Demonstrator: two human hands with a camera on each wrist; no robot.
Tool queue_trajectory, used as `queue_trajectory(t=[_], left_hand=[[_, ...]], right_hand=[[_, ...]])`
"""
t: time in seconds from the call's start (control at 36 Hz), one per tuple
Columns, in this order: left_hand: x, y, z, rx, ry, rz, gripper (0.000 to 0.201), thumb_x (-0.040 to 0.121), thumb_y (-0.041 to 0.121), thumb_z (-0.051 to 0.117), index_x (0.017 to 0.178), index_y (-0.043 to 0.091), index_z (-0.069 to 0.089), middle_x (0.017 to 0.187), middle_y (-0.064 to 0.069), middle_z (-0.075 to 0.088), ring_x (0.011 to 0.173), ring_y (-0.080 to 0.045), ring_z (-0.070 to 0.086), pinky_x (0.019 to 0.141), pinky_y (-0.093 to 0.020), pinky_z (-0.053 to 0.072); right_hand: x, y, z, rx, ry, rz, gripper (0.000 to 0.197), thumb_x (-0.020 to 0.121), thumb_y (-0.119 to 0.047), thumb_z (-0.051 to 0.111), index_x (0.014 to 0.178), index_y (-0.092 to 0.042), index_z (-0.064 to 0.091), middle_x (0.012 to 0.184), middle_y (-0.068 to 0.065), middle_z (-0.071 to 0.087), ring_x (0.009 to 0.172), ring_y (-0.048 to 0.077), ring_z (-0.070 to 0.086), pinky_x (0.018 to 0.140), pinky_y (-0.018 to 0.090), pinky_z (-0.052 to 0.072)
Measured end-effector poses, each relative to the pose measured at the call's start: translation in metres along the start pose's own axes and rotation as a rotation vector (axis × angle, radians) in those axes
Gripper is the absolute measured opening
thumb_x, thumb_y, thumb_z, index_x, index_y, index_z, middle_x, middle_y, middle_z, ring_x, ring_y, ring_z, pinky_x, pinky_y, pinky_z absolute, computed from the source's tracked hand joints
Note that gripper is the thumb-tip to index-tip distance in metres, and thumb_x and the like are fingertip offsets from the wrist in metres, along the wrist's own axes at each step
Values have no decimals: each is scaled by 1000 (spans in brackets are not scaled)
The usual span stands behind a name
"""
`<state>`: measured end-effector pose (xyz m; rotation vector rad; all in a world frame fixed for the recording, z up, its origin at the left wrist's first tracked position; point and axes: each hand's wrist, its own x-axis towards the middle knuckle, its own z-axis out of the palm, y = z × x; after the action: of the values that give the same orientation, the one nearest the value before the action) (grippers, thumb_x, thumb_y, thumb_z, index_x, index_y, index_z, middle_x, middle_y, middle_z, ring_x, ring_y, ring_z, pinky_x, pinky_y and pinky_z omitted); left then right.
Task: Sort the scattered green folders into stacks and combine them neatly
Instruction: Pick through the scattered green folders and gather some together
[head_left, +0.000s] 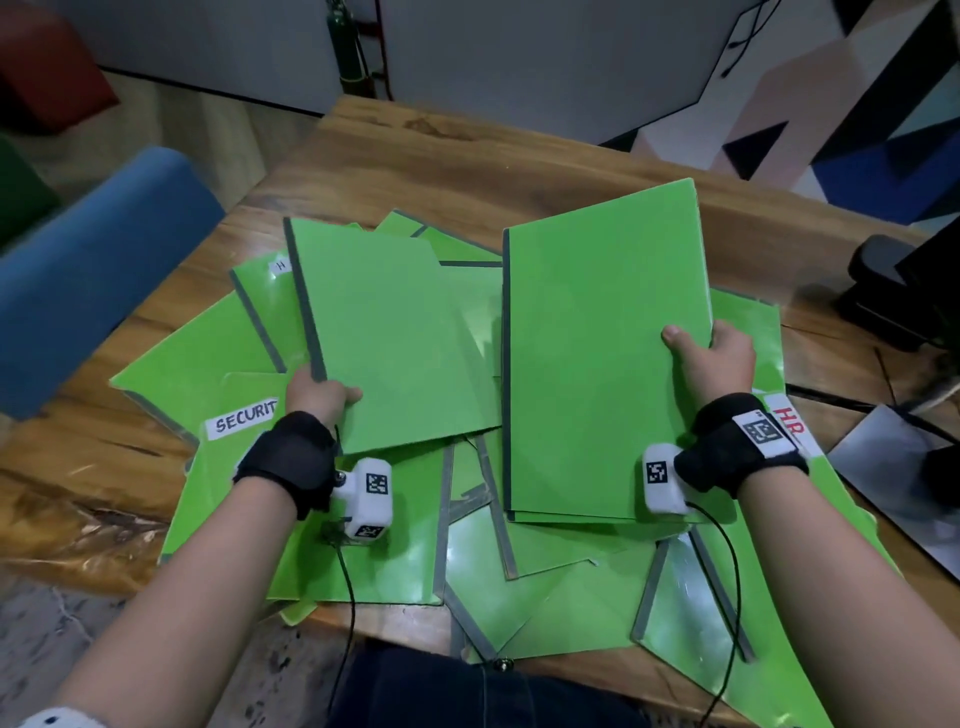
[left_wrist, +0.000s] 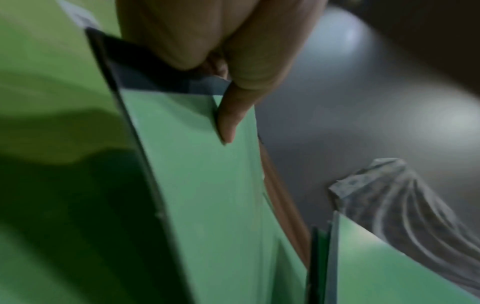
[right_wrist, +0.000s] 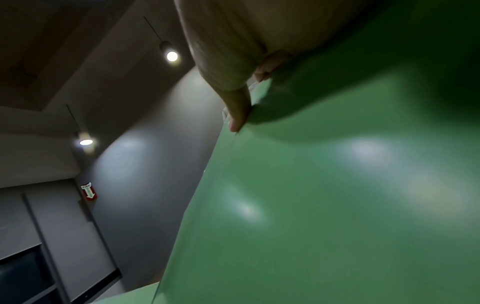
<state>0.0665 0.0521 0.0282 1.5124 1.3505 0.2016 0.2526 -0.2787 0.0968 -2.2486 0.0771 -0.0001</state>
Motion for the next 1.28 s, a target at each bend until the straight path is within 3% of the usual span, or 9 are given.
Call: queue_trajectory(t=[0.17,0.28,0.39,0.47,0.61,0.72,0.89,1.19,1.28], left_hand=[[21,66,7,75,-119,288,40,89,4,59,128,3,51,105,-10,56,95,-24,51,87,-33,42],[34,76,17,455,-160,370,41,87,22,64,122,2,57,116,-20,63,103,-33,61,93,-38,49],[34,59,35,740,-265,343,41,92,25,57,122,-2,54,118,-21,61,107,-35,59,81,-34,44],[31,38,53,830,-317,315,47,94,28,51,130,-2,44,132,-22,52,119,-35,53,98,-38,41],[13,16,69,1019,-215,383,49,97,36,38,133,3,40,141,-15,44,131,-29,40,115,-42,22],[-17,0,76,1006,-240,270,42,97,34,38,128,5,37,130,-17,54,116,-36,54,93,-40,42],[-51,-15,68,1032,-244,292,40,97,35,41,126,8,38,125,-11,60,106,-30,61,78,-32,44],[23,55,43,1180,-239,326,55,83,56,59,115,12,62,137,-16,47,132,-31,38,110,-38,33],[34,50,34,1122,-356,243,50,77,45,72,104,3,64,125,-18,60,109,-30,59,101,-39,46]], right_hand=[[11,-12,-7,-78,110,-75,57,81,-43,64,114,4,60,115,25,63,107,36,60,92,50,48],[15,-24,-14,-116,111,-146,57,78,-45,63,95,9,57,96,29,64,89,40,62,78,50,51],[13,-31,-23,-215,97,-195,42,86,-36,64,85,5,53,79,23,53,73,30,49,64,37,40],[11,-30,-24,-277,101,-202,40,87,-36,64,78,1,49,67,14,43,69,22,38,54,33,26],[14,-26,-22,-320,116,-191,41,86,-37,64,77,0,48,73,20,45,69,24,41,52,33,26],[18,-28,-21,-369,120,-178,41,87,-40,62,75,-5,43,69,13,42,69,22,40,56,32,26],[14,-44,-25,-512,30,-255,40,89,-39,60,77,-6,42,61,4,37,72,25,45,61,31,31],[-1,-61,-14,-639,6,-359,39,90,-41,58,79,-8,42,59,0,38,68,25,49,61,30,35],[1,-59,-14,-628,9,-360,39,89,-40,61,78,-8,43,59,1,40,69,26,51,62,31,39]])
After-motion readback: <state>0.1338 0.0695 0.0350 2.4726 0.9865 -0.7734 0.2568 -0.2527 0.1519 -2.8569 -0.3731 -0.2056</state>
